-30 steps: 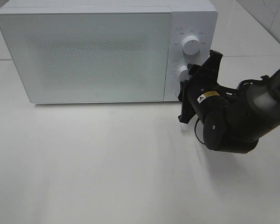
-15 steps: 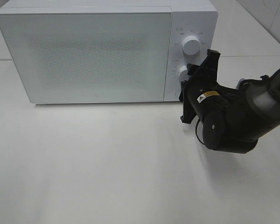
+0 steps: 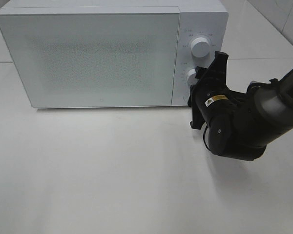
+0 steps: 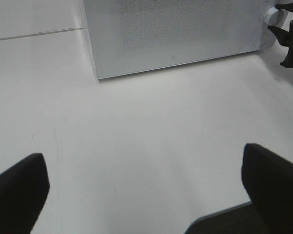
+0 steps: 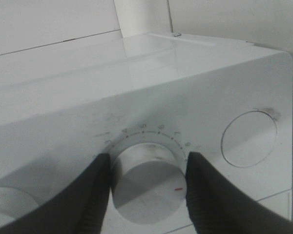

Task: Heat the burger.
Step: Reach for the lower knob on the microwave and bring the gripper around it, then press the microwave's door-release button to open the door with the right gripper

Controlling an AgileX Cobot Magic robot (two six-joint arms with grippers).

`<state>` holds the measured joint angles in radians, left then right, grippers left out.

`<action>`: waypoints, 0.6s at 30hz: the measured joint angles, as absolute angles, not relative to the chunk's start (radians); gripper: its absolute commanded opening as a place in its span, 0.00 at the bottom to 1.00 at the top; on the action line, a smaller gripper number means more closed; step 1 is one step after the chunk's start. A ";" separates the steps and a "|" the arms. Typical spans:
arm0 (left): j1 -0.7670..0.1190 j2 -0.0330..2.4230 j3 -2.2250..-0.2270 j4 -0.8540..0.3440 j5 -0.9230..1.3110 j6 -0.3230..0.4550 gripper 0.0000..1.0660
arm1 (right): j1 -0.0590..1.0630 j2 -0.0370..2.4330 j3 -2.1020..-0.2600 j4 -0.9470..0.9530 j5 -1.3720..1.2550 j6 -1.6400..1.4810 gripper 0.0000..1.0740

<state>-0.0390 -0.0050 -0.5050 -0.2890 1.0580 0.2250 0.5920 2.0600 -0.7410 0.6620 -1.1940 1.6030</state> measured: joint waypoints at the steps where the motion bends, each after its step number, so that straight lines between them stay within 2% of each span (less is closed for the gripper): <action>1: -0.039 -0.005 -0.505 -0.289 1.058 0.225 0.96 | 0.593 2.060 -0.742 0.664 -1.193 1.602 0.47; 2: -0.039 -0.005 -0.505 -0.289 1.058 0.225 0.96 | 0.593 2.060 -0.743 0.665 -1.194 1.602 0.51; 9: -0.039 -0.005 -0.505 -0.289 1.058 0.225 0.96 | 0.595 2.059 -0.743 0.667 -1.199 1.564 0.64; 18: -0.039 -0.005 -0.505 -0.289 1.058 0.225 0.96 | 0.596 2.031 -0.645 0.608 -1.213 1.551 0.65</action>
<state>-0.0390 -0.0050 -0.5050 -0.2890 1.0580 0.2250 0.5960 2.0310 -0.6450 0.6080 -1.2130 1.5510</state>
